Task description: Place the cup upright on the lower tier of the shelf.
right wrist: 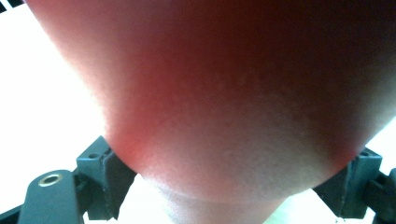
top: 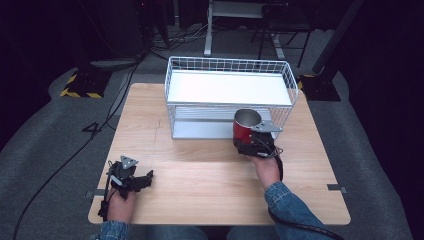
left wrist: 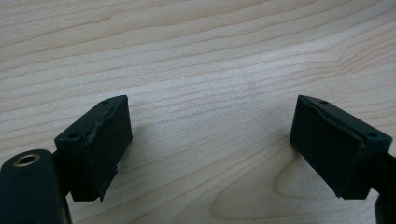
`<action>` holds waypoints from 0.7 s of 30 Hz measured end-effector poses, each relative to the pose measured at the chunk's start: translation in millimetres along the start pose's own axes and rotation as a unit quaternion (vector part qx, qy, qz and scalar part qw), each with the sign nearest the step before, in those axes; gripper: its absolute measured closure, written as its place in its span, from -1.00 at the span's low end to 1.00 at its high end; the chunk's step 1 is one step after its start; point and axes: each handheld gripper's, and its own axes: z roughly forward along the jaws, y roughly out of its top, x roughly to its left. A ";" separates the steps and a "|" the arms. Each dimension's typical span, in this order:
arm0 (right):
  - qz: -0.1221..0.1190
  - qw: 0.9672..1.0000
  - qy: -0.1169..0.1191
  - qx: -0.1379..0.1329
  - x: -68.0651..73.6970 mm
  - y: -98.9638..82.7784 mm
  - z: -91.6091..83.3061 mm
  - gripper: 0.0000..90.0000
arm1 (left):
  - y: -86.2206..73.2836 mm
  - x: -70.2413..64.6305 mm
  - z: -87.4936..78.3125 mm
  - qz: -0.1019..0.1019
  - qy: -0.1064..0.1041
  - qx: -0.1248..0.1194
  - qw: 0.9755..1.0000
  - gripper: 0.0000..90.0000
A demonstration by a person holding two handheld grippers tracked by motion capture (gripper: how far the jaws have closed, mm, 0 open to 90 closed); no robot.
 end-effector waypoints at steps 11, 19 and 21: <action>0.006 1.000 -0.005 -0.006 8.0 11.7 30.0 -0.60 | -0.1 0.1 -0.1 0.001 0.000 0.000 1.000 -0.70; 0.014 1.000 -0.023 -0.013 9.6 20.1 44.0 -0.60 | -0.1 0.0 -0.1 -0.001 -0.001 0.000 1.000 -0.70; 0.015 0.999 -0.024 -0.015 8.7 21.5 47.0 -0.60 | -0.1 -0.1 0.0 -0.001 -0.002 0.000 1.000 -0.70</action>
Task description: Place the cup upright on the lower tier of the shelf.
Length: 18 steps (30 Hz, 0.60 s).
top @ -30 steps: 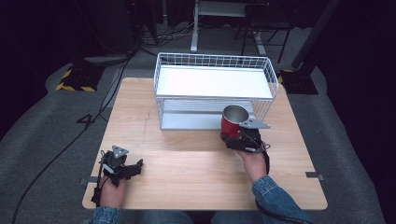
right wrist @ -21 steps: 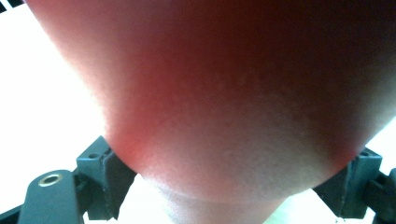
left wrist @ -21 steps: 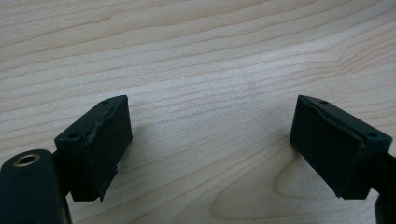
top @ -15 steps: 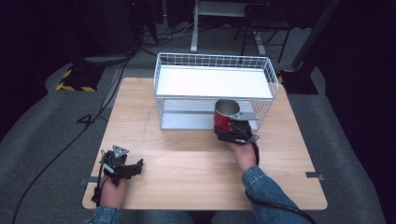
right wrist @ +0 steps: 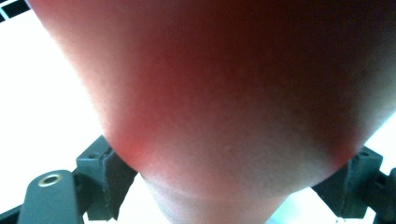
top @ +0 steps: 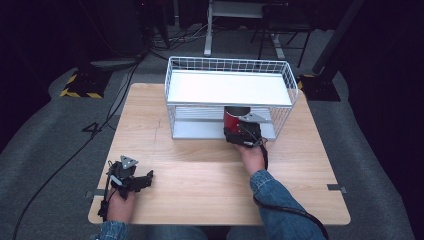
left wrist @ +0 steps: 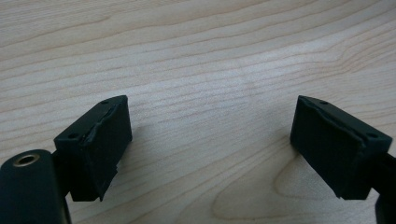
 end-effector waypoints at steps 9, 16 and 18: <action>-0.002 1.000 -0.009 -0.010 -4.2 4.3 16.6 -0.60 | 0.0 0.2 -0.1 0.002 0.001 0.000 1.000 -0.70; -0.001 1.000 -0.012 -0.020 -4.4 6.9 29.1 -0.60 | 0.0 0.3 -0.1 0.002 0.000 0.000 1.000 -0.70; -0.002 1.000 -0.012 -0.021 -3.1 7.0 32.3 -0.60 | 0.1 0.2 -0.1 0.002 0.000 0.000 1.000 -0.70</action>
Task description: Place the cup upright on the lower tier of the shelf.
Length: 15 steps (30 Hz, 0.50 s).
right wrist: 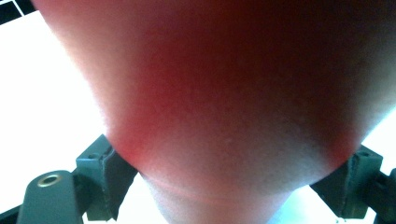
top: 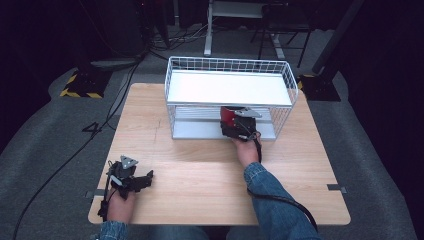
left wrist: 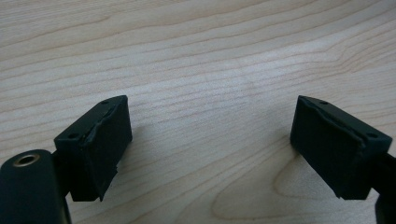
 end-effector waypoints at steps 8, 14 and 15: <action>-0.011 1.000 -0.008 -0.009 0.7 -0.4 11.8 -0.60 | 0.1 0.0 0.0 0.001 0.000 0.000 1.000 -0.70; -0.005 1.000 -0.007 -0.004 -0.5 -0.5 19.1 -0.61 | 0.0 0.0 0.0 0.000 0.000 0.000 1.000 -0.70; -0.003 1.000 -0.004 0.001 -1.4 -1.0 21.4 -0.61 | 0.0 -0.2 0.1 -0.001 0.000 0.000 1.000 -0.70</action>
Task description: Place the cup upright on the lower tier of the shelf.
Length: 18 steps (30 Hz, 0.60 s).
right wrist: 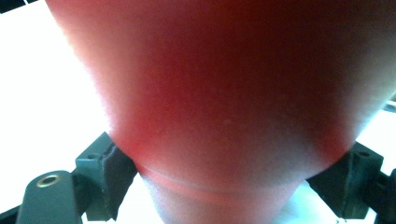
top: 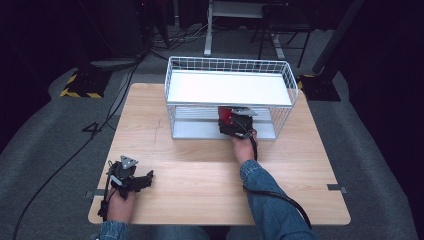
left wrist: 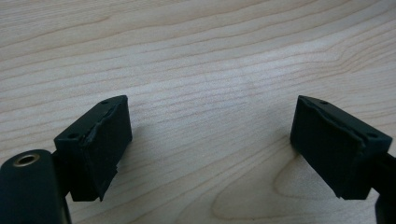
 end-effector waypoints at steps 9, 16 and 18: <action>-0.027 1.000 0.004 -0.008 -1.8 -0.5 1.2 -0.67 | 0.1 0.2 0.0 0.002 0.000 0.000 1.000 -0.71; -0.022 1.000 0.015 -0.007 -4.0 -0.2 -3.4 -0.69 | 0.1 0.2 0.0 0.002 0.000 0.000 1.000 -0.71; -0.023 1.000 0.016 -0.008 -4.5 -0.3 -4.2 -0.71 | 0.1 0.2 0.0 0.002 0.000 0.000 1.000 -0.71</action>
